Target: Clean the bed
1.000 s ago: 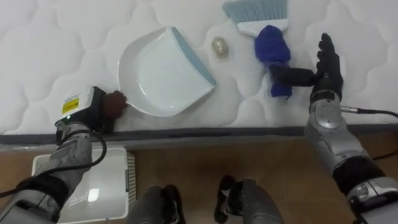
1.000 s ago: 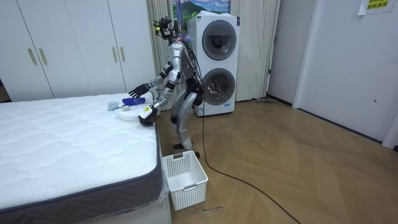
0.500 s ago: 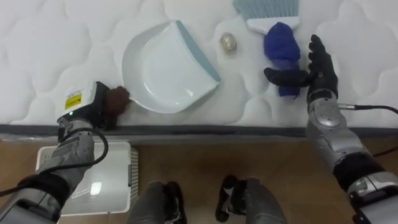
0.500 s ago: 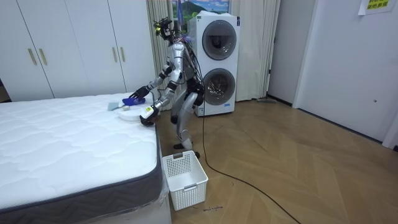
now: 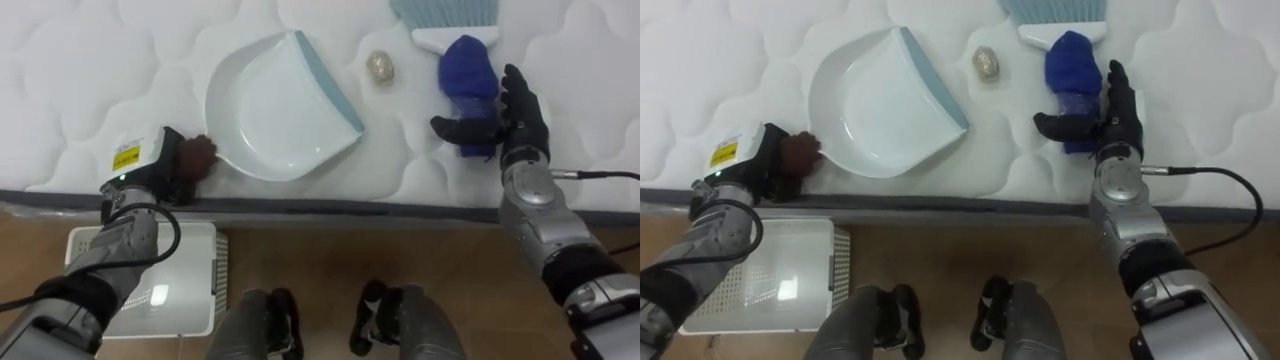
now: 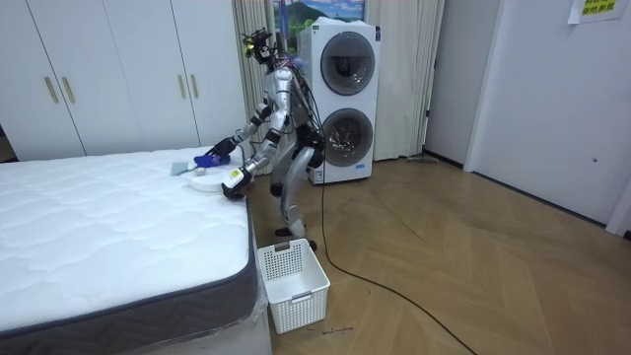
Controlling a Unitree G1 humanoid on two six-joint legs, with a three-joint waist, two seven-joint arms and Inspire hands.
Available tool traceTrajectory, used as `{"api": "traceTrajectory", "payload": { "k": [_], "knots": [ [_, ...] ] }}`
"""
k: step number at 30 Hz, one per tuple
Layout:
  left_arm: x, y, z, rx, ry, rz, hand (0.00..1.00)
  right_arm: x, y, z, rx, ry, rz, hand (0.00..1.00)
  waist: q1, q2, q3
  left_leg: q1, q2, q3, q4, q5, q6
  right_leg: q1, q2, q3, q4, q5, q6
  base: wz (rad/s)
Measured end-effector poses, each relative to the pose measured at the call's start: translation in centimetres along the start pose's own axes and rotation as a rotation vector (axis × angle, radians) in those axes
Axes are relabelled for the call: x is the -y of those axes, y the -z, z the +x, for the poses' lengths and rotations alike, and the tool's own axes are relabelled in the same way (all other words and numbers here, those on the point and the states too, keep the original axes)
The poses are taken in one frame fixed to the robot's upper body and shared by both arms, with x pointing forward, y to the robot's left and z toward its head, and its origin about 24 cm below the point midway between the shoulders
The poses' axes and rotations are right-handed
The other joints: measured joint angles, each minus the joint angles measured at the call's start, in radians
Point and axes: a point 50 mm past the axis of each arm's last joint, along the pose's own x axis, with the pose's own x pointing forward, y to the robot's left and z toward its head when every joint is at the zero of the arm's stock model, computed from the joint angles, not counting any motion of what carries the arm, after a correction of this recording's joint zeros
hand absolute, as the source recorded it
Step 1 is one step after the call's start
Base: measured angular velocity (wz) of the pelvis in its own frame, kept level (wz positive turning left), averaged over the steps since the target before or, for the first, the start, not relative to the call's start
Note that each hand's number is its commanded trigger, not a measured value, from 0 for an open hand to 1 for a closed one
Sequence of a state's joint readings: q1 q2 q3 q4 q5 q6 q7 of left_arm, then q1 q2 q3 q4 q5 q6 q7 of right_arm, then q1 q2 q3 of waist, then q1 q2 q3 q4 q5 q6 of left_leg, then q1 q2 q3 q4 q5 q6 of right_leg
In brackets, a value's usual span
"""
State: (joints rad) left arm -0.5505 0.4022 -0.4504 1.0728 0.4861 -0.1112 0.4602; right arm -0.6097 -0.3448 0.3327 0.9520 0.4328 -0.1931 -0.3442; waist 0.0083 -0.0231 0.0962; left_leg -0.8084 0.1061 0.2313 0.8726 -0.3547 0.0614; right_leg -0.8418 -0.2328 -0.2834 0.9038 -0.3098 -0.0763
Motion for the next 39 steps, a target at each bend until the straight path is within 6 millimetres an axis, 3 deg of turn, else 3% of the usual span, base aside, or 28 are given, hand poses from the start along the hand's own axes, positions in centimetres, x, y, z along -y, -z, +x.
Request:
{"api": "traceTrajectory", "payload": {
  "k": [11,21,22,23,24,29,31,39],
  "knots": [
    [-0.1,-0.1,0.1,-0.005,-0.011,0.001,1.00,0.1,-0.7,0.8,-0.014,-0.007,-0.057,0.00,0.002,0.000,0.0000,-0.016,0.004,-0.003,0.011,0.001,0.001,-0.009,0.005,0.001,0.002,0.000,0.000,0.00],
    [-0.3,-0.8,0.3,0.020,-0.048,0.015,1.00,-0.1,-0.9,0.9,-0.014,0.007,-0.092,0.00,0.000,-0.003,0.0020,-0.056,-0.010,-0.019,0.043,0.000,0.003,-0.044,-0.013,-0.002,0.044,-0.017,0.000,0.07],
    [-0.5,-1.1,0.5,0.029,-0.060,0.018,1.00,0.0,-1.1,1.0,-0.011,0.015,-0.095,0.10,0.000,-0.003,0.0020,-0.070,-0.011,-0.022,0.050,0.000,0.003,-0.056,-0.014,-0.002,0.052,-0.019,0.000,0.05],
    [-0.6,-1.2,0.6,0.033,-0.064,0.019,1.00,0.0,-1.2,1.1,-0.011,0.019,-0.095,0.62,0.001,-0.003,0.0020,-0.077,-0.012,-0.024,0.053,0.000,0.003,-0.063,-0.015,-0.002,0.054,-0.019,0.000,0.06],
    [-0.8,-1.3,0.7,0.037,-0.072,0.018,1.00,0.0,-1.3,1.1,-0.007,0.019,-0.102,1.00,0.003,-0.003,0.0020,-0.089,-0.012,-0.026,0.058,0.000,0.004,-0.073,-0.015,-0.003,0.057,-0.019,0.000,0.04],
    [-0.9,-1.9,0.7,0.057,-0.098,0.007,1.00,0.8,-1.3,1.2,-0.004,0.069,-0.131,1.00,0.004,-0.001,0.0032,-0.121,-0.017,-0.040,0.078,0.000,0.006,-0.093,-0.031,-0.020,0.075,-0.023,-0.005,0.08],
    [-1.1,-2.3,0.8,0.073,-0.119,0.002,1.00,2.4,-1.7,1.7,0.004,0.121,-0.156,1.00,0.006,-0.001,0.0033,-0.141,-0.030,-0.043,0.085,0.000,0.008,-0.115,-0.045,-0.020,0.093,-0.027,-0.006,0.11],
    [-1.8,-3.2,1.2,0.105,-0.146,-0.015,1.00,5.1,-2.7,2.2,0.039,0.211,-0.266,1.00,0.027,0.000,0.0044,-0.189,-0.031,-0.046,0.128,-0.004,0.001,-0.165,-0.062,-0.020,0.157,-0.059,-0.024,0.07]
  ]
}}
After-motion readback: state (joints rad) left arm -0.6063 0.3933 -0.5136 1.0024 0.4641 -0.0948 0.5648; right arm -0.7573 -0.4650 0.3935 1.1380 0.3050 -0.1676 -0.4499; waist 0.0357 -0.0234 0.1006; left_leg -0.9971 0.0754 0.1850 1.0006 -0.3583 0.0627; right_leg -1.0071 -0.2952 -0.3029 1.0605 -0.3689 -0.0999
